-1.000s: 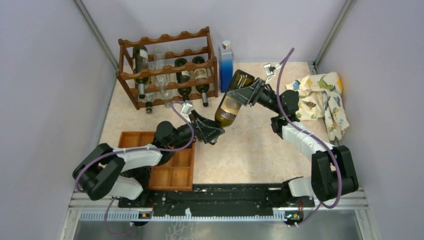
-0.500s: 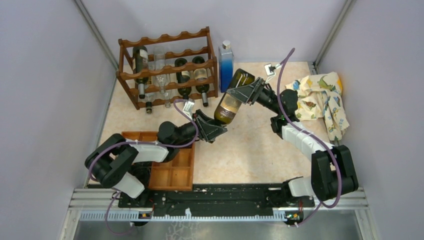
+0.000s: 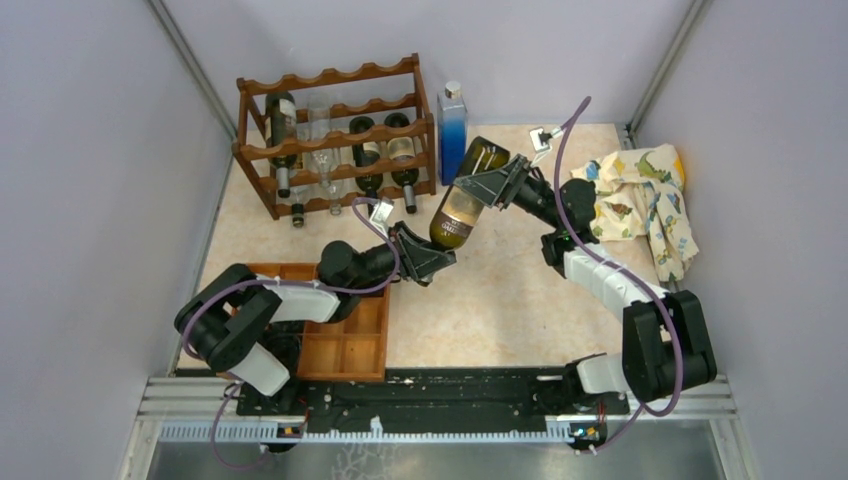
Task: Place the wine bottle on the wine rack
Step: Pick up the wine bottle from the center of the board.
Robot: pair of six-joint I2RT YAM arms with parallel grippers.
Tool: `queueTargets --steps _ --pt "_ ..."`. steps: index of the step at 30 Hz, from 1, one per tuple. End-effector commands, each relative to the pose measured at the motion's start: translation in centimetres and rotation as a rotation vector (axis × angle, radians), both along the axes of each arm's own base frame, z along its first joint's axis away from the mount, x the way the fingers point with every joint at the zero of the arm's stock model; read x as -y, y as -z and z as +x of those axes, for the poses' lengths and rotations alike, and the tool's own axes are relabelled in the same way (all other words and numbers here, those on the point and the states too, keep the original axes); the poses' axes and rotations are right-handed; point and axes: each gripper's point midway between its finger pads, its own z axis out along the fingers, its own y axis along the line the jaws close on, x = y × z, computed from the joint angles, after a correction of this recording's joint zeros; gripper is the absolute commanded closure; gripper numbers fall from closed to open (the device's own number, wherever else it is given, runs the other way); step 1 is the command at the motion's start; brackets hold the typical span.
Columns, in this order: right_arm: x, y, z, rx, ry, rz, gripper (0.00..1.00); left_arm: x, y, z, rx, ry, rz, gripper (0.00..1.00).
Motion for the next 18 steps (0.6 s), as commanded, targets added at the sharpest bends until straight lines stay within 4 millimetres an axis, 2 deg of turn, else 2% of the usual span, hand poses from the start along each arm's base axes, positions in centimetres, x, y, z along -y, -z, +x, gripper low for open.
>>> queueTargets --steps 1,3,5,7,13,18 --pt "0.1 -4.6 -0.5 0.137 0.010 0.061 0.86 0.4 -2.3 -0.9 0.110 0.058 -0.048 1.00" --pt "0.0 -4.4 -0.7 0.159 0.003 0.043 0.59 0.0 -2.6 -0.8 0.114 0.028 -0.059 1.00" --pt "0.0 -4.1 -1.0 0.194 -0.004 0.019 0.28 -0.8 -3.1 -0.7 0.123 -0.016 -0.079 1.00" --pt "-0.1 -3.6 -1.1 0.219 -0.008 -0.016 0.03 -2.0 -3.4 -0.7 0.126 -0.062 -0.100 1.00" --pt "0.5 -1.3 -1.4 0.259 -0.038 -0.110 0.02 -5.6 -3.1 -1.3 0.084 -0.177 -0.095 1.00" --pt "1.9 -0.7 -1.1 0.305 -0.016 -0.152 0.02 -8.2 -1.2 -1.4 0.008 -0.284 -0.005 1.00"
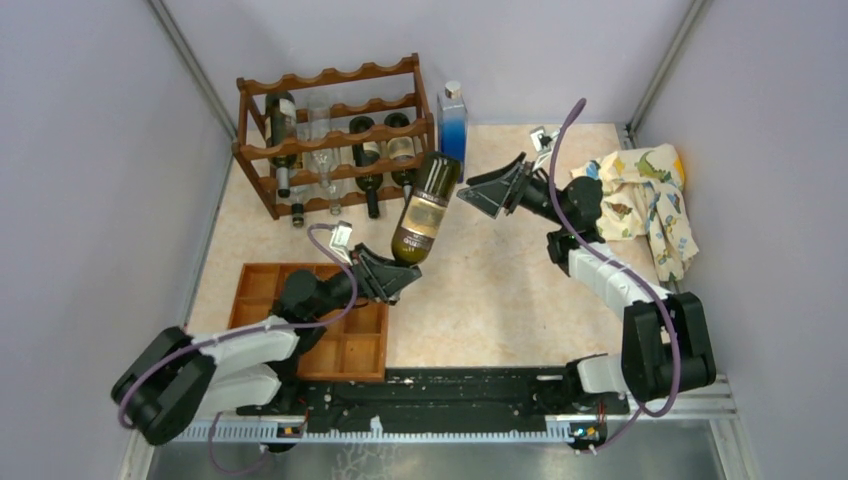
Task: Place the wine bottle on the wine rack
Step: Pick up the wine bottle from the center of the board.
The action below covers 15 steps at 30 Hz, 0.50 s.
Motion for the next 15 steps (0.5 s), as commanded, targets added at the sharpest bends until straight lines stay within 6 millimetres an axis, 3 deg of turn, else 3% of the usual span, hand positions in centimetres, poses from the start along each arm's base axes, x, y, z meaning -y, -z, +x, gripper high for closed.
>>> queueTargets --steps 1,6,11,15 --pt "1.5 -1.9 -0.5 0.172 0.018 -0.035 0.02 -2.8 -1.6 0.9 0.034 -0.159 0.009 1.00" --pt "2.7 -0.9 0.3 0.187 0.059 -0.073 0.02 -6.9 1.2 1.9 -0.126 -0.375 0.197 1.00" --pt "2.9 0.3 0.5 0.193 0.067 -0.105 0.02 -10.7 1.0 1.6 -0.158 -0.525 0.267 1.00" --pt "3.0 1.0 0.9 0.188 0.078 -0.122 0.02 -11.6 0.6 1.8 -0.168 -0.570 0.289 1.00"
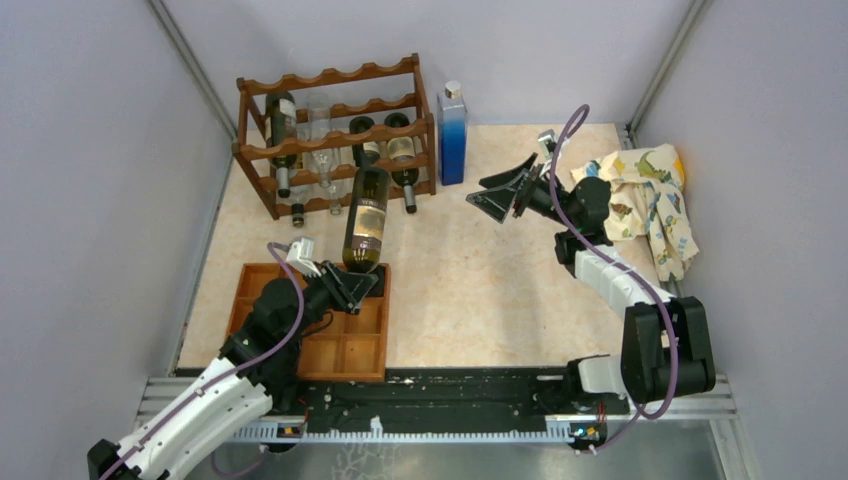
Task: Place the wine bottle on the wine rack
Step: Pick up the wine bottle from the center of the board, then place the wine bottle in the wine rack.
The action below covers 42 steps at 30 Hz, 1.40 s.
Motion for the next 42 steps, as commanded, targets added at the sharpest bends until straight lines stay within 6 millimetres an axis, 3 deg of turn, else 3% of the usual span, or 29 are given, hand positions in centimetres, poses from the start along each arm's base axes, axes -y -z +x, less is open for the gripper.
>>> queueTargets --steps 1,6,11,19,30,42 --pt "0.4 -0.6 -0.2 0.088 0.015 -0.028 0.02 -1.9 -3.3 1.4 0.060 -0.112 0.037 1.00" --pt "0.4 -0.2 0.0 0.087 0.028 -0.041 0.02 -1.3 -3.7 3.3 0.057 -0.141 0.102 1.00" --pt "0.6 0.1 -0.1 0.085 0.039 -0.047 0.02 -1.1 -5.8 5.5 0.109 -0.168 0.091 1.00" --pt "0.6 0.1 -0.2 0.084 0.043 -0.047 0.02 -3.4 -6.0 8.3 0.048 -0.230 0.017 1.00" --pt "0.6 0.1 0.1 0.085 0.048 -0.048 0.02 -2.7 -6.0 8.9 0.045 -0.183 0.007 1.00" --pt "0.6 -0.2 0.1 0.098 0.048 -0.048 0.02 -2.4 -6.4 11.5 0.059 -0.187 0.022 1.00"
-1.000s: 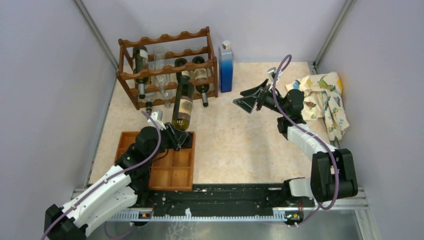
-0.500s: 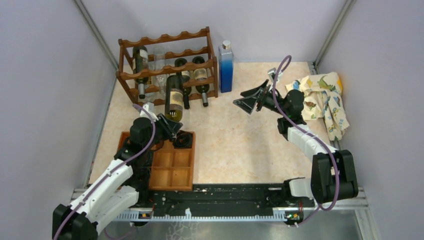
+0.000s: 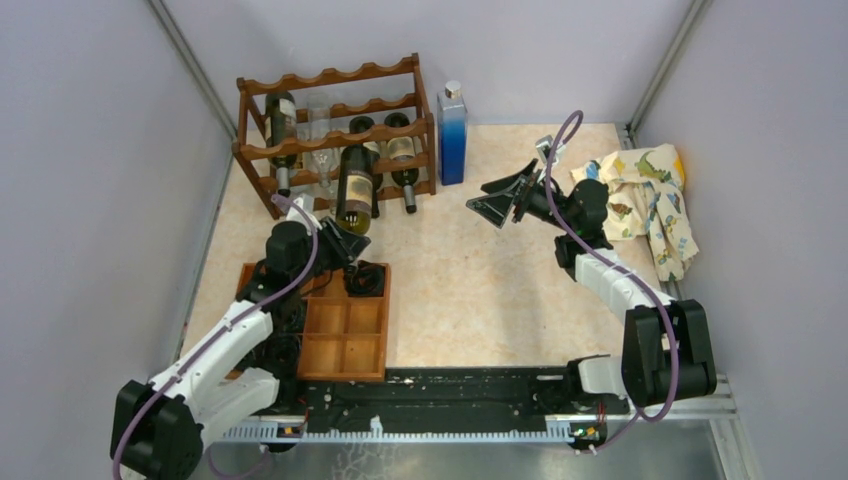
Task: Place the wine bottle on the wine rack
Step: Place the wine bottle in the wine rack.
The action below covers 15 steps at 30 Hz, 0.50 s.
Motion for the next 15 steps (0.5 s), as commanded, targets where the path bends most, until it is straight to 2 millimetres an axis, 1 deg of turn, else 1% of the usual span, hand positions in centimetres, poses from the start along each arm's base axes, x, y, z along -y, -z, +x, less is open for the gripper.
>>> queueTargets --steps 1,5,15 --pt "0.3 -2.3 0.0 0.105 0.015 0.004 0.02 0.5 -8.1 2.7 0.261 0.002 -0.079 1.00" --pt "0.3 -2.3 0.0 0.108 0.014 0.004 0.02 0.4 -8.4 3.5 0.261 -0.005 -0.075 1.00" --pt "0.4 -2.4 0.0 0.115 0.016 0.004 0.02 0.5 -7.8 5.5 0.245 0.000 -0.055 1.00"
